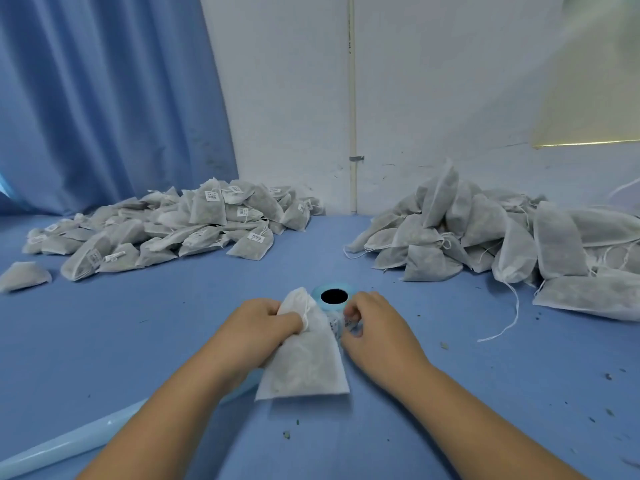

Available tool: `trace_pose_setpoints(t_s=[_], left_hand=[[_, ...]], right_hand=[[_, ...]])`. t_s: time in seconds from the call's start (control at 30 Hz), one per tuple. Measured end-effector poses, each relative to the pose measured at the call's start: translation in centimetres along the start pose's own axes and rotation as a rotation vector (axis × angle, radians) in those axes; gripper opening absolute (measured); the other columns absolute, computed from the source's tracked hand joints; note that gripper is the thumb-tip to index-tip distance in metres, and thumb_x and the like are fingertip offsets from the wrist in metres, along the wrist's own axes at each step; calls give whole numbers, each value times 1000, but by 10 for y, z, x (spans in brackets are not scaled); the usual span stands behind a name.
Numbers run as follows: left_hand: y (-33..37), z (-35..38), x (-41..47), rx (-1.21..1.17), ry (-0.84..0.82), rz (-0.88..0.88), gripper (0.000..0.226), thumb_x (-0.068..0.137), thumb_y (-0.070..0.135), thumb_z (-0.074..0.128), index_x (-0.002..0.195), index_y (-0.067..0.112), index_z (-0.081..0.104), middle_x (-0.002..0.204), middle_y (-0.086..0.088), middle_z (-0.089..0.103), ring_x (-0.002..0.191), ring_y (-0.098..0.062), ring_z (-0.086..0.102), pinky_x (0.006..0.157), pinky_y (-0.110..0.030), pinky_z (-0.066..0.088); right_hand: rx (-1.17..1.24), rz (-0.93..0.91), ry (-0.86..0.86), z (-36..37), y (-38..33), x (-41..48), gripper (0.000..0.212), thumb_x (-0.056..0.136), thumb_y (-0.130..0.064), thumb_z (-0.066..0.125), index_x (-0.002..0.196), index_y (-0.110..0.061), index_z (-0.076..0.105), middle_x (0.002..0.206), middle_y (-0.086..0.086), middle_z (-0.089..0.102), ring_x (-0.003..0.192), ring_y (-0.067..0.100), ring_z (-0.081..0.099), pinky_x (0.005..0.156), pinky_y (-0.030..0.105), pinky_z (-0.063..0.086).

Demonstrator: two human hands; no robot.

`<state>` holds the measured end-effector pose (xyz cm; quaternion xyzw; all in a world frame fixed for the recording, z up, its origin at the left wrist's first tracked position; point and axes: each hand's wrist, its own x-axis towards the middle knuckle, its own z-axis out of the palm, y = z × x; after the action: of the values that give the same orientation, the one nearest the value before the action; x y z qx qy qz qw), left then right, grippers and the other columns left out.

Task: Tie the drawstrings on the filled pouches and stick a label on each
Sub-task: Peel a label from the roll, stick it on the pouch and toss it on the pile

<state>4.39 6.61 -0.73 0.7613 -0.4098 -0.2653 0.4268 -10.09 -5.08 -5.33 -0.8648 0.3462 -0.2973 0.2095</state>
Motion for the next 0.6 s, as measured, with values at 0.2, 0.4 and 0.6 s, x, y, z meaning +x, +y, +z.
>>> trace_pose_setpoints(t_s=[0.2,0.4,0.6], left_hand=[[-5,21,20,-737,-162,-236,14,92,9,55,84,3,65,60,-7,61,44,-15,58,40,-19,45],[-14,16,18,-1264,-361,-455,32,73,10,55,92,-12,67,82,-21,70,59,-27,72,42,-32,55],[-18,18,22,-1245,-326,-450,40,71,11,55,107,-8,63,95,-16,68,81,-20,68,53,-32,60]], right_hand=[[-47,-44,-33,9,-2,-8,5,86,-28,54,91,-27,54,95,-8,54,89,15,54,78,33,47],[-13,-59,57,19,-2,-6,11,88,-35,56,89,-24,57,90,-10,58,85,13,56,77,30,48],[59,56,103,20,-7,-5,14,83,-33,59,78,-21,61,78,-7,67,76,14,62,71,31,51]])
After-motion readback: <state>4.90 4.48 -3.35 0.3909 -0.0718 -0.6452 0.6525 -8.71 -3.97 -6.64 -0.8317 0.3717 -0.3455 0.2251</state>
